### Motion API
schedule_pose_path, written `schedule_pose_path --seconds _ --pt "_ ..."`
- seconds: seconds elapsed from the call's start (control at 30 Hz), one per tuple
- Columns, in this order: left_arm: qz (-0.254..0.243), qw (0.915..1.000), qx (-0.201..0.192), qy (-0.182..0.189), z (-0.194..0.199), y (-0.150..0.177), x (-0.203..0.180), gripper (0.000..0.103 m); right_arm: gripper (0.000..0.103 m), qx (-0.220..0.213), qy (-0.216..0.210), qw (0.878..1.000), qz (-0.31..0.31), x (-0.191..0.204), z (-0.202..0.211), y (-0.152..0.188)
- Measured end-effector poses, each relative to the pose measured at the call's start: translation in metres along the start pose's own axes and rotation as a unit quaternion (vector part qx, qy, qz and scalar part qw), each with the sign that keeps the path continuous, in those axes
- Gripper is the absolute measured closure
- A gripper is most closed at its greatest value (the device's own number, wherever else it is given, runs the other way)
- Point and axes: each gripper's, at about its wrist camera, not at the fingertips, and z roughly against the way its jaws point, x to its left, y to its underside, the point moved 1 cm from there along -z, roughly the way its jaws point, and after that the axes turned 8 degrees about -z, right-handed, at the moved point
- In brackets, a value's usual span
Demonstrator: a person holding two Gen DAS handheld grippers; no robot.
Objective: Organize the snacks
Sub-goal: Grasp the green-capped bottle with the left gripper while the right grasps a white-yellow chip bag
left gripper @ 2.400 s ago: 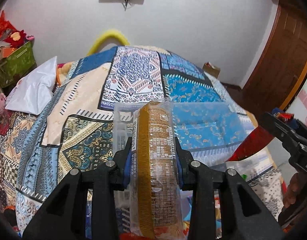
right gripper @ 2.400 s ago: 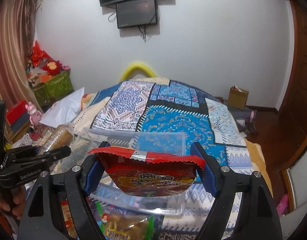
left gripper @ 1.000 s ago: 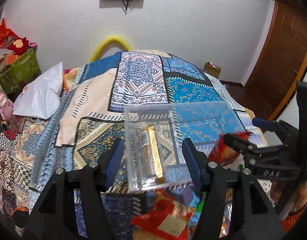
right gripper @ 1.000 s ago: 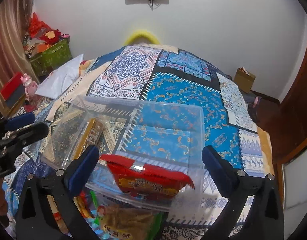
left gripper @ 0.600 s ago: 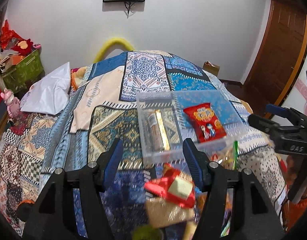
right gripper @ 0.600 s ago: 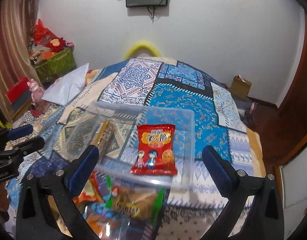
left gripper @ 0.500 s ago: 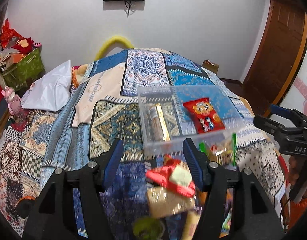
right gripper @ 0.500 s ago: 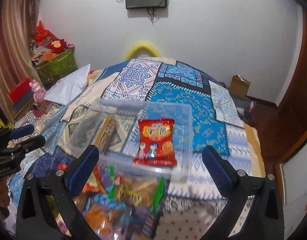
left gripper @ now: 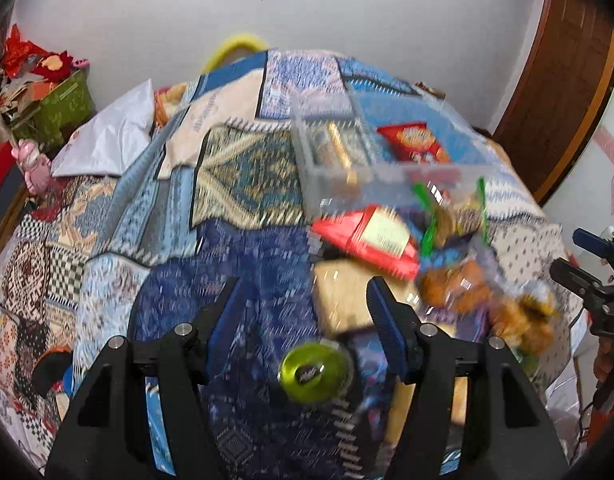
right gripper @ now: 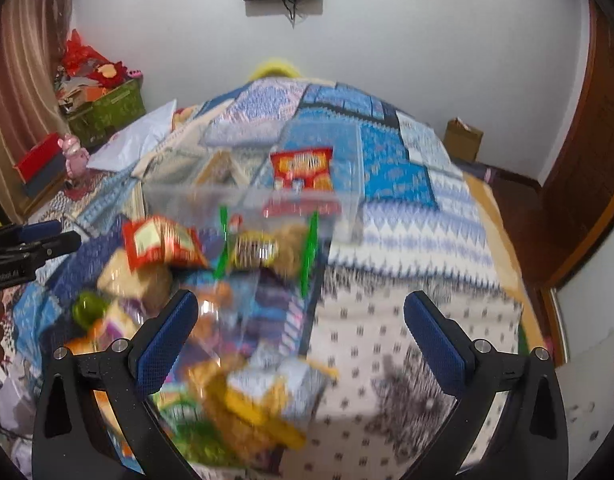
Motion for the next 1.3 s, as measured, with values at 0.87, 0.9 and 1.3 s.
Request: schedule_pose_path --seconds 0.87,0.9,1.3 --pt "0.008 0.9980 0.058 0.024 -0.045 0.058 -0.009 0.044 0.039 0.077 -0.026 0.993 -0.090 -0.047 -0.029 0.044" --pt "0.009 0.9981 0.056 0.025 -0.046 0.058 -0.009 0.045 0.038 0.079 -0.022 0.993 -0.085 -0.045 -0.031 0.044" --pt "0.024 0.9987 0.038 0.025 -0.037 0.060 -0.005 0.053 0.056 0.066 -0.016 0.995 -0.068 -0.038 -0.038 0.039"
